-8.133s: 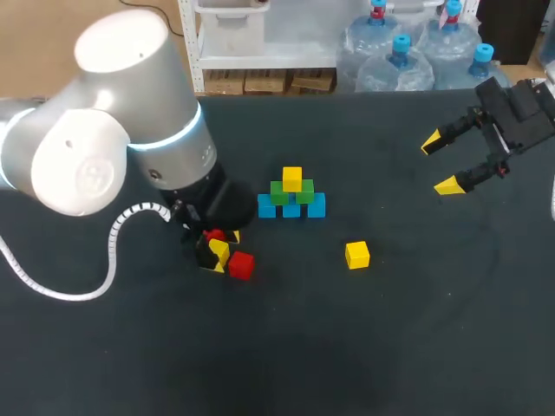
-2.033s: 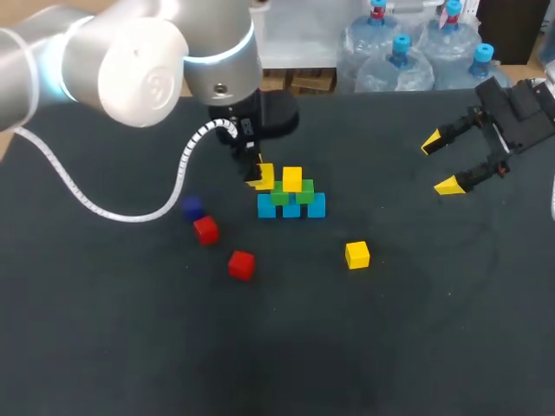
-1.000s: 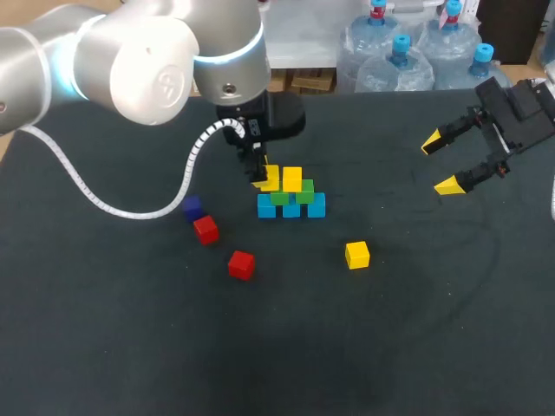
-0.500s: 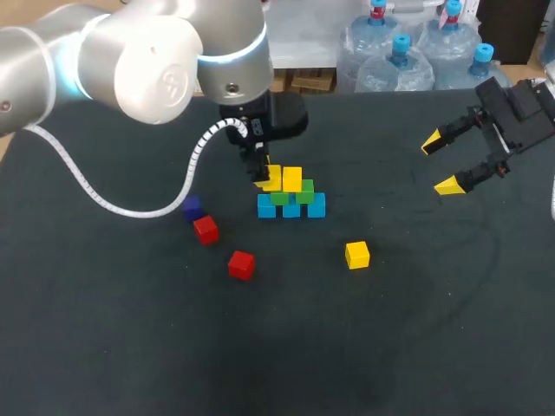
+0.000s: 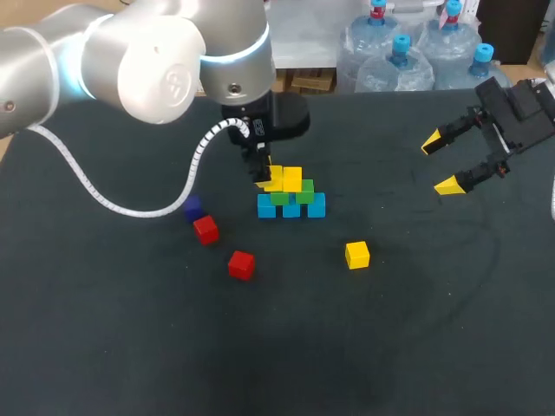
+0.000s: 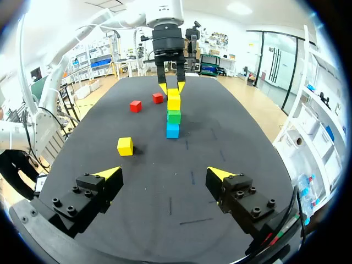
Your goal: Place the blue cubes, place green cubes on the blue cubes, place the yellow cubes on the green cubes, then place the red cubes on the yellow cubes, and place purple cube on the red cubes.
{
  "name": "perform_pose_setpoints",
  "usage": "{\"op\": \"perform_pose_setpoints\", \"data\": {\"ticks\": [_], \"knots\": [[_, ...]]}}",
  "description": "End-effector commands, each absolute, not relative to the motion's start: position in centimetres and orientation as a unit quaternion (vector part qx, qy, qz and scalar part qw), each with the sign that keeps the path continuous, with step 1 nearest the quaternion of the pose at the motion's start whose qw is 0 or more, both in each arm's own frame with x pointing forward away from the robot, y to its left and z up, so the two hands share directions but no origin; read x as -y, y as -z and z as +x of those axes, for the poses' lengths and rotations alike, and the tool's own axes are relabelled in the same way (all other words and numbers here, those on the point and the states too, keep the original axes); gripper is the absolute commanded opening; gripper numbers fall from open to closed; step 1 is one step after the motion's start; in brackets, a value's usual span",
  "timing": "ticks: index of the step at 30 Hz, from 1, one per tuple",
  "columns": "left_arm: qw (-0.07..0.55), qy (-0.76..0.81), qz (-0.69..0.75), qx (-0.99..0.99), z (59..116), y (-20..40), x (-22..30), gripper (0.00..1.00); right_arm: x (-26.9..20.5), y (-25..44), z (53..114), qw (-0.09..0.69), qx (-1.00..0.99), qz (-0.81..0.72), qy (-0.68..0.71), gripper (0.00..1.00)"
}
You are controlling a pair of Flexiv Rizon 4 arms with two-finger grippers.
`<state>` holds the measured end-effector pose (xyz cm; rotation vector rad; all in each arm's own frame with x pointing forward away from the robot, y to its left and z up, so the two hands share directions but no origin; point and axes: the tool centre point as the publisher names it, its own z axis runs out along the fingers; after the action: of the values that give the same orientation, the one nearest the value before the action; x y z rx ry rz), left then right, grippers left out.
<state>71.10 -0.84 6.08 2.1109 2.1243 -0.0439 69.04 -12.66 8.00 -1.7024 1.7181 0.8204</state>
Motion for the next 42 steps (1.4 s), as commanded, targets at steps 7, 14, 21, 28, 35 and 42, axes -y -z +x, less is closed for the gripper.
{"op": "perform_pose_setpoints", "data": {"ticks": [7,14,21,28,35,42], "knots": [[0.069,0.015,0.704,-0.707,71.34,-5.96,0.75,0.0,12.62,-7.93,69.1,0.29,-0.643,-0.638,-0.308,1.0],[0.069,0.016,0.704,-0.707,71.41,-5.88,0.72,0.0,12.62,-7.93,69.1,0.29,-0.643,-0.638,-0.308,1.0],[0.069,0.017,0.704,-0.707,71.52,-5.83,0.74,0.0,12.62,-7.93,69.1,0.29,-0.643,-0.638,-0.308,1.0],[0.068,0.017,0.704,-0.706,71.59,-5.76,0.74,0.0,12.62,-7.93,69.1,0.29,-0.643,-0.638,-0.308,1.0],[0.067,0.017,0.705,-0.706,71.64,-5.72,0.77,0.0,12.62,-7.93,69.1,0.29,-0.643,-0.638,-0.308,1.0],[0.066,0.018,0.705,-0.705,71.69,-5.69,0.8,0.0,12.62,-7.93,69.1,0.29,-0.643,-0.638,-0.308,1.0]]}}
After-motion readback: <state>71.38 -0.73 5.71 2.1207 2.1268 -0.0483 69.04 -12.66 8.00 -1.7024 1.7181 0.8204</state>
